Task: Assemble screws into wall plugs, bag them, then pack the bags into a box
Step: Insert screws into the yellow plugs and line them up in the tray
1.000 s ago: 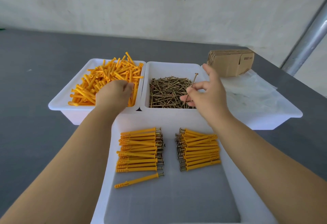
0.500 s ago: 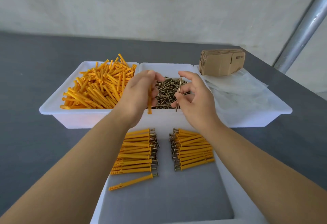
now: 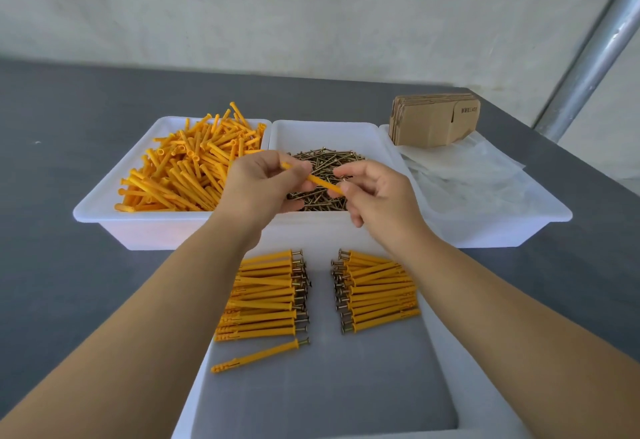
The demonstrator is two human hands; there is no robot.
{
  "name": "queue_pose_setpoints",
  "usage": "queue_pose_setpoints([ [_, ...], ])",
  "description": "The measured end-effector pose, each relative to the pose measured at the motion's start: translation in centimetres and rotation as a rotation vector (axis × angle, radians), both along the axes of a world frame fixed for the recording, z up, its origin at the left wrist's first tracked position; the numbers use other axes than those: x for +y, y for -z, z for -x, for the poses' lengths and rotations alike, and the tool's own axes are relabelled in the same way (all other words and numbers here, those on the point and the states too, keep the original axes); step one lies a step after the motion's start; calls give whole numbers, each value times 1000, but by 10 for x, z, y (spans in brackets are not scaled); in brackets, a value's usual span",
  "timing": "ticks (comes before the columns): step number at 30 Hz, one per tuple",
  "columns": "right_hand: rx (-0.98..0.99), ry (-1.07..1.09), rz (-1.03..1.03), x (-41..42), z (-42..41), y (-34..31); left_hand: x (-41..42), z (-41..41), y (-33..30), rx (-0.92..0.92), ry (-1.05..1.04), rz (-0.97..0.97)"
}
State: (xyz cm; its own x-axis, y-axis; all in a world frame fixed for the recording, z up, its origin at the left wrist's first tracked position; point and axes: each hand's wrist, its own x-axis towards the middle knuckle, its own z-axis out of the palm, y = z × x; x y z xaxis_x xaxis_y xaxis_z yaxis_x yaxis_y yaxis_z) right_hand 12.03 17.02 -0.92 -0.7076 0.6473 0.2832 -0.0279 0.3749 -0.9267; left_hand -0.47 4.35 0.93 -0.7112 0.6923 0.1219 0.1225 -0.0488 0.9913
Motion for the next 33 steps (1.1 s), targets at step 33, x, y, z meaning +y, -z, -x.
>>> queue_pose_setpoints([
  [33,411,173,377,13,-3,-8,6,-14,4,328,289,317],
])
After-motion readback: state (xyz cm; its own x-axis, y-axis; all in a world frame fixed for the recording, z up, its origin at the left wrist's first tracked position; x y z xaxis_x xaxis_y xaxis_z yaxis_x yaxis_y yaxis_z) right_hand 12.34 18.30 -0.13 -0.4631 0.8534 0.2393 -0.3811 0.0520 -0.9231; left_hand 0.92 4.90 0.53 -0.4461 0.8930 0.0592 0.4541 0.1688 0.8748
